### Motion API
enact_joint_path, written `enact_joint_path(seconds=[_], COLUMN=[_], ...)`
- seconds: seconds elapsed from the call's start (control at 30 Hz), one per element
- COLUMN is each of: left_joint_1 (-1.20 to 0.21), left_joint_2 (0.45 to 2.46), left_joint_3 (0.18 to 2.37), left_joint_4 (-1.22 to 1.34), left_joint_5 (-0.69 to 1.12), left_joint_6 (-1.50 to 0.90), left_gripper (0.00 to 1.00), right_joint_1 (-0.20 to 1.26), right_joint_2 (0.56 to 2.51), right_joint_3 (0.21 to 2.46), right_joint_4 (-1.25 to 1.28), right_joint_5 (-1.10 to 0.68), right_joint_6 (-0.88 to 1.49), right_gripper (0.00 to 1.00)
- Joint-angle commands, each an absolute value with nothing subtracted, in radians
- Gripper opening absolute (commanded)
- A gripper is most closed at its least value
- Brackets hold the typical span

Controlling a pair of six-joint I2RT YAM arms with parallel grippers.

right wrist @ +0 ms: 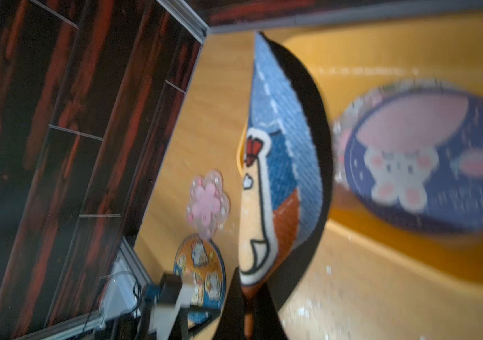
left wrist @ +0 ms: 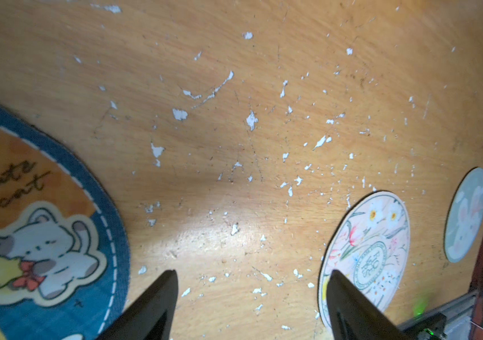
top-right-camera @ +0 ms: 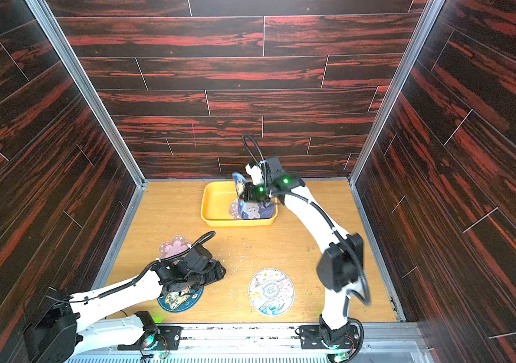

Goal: Put the coasters into the storage box
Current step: Place the coaster in the storage box.

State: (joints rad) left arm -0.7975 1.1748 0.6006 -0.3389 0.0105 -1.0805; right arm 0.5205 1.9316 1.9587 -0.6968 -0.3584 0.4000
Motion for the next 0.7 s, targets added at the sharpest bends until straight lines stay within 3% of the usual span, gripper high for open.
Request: enact_joint_path(seconds=[0.0, 0.37, 0.67], left_joint_1=[-0.786, -0.754, -0.734], left_joint_2=[1.147, 1.165, 1.199], left_joint_3=[0.598, 0.603, 0.606], left_joint_4=[-0.373, -0.381, -0.360], left_joint_5=[0.013, 0.050, 0.071], left_joint_6=[-1.075, -1.065, -1.057], left_gripper=[0.83, 0.83, 0.83], right_joint_1=[0.516, 0.504, 0.436], right_joint_2=[2.049, 2.419, 2.548], right_joint_3=[2.081, 2.502, 2.514], right_joint_4=[-0.708, -0.761, -0.789], right_joint_5=[-0.412, -0.468, -0.462], right_joint_6=[0.380, 0.424, 0.422], right_gripper=[0.00, 0.00, 0.00])
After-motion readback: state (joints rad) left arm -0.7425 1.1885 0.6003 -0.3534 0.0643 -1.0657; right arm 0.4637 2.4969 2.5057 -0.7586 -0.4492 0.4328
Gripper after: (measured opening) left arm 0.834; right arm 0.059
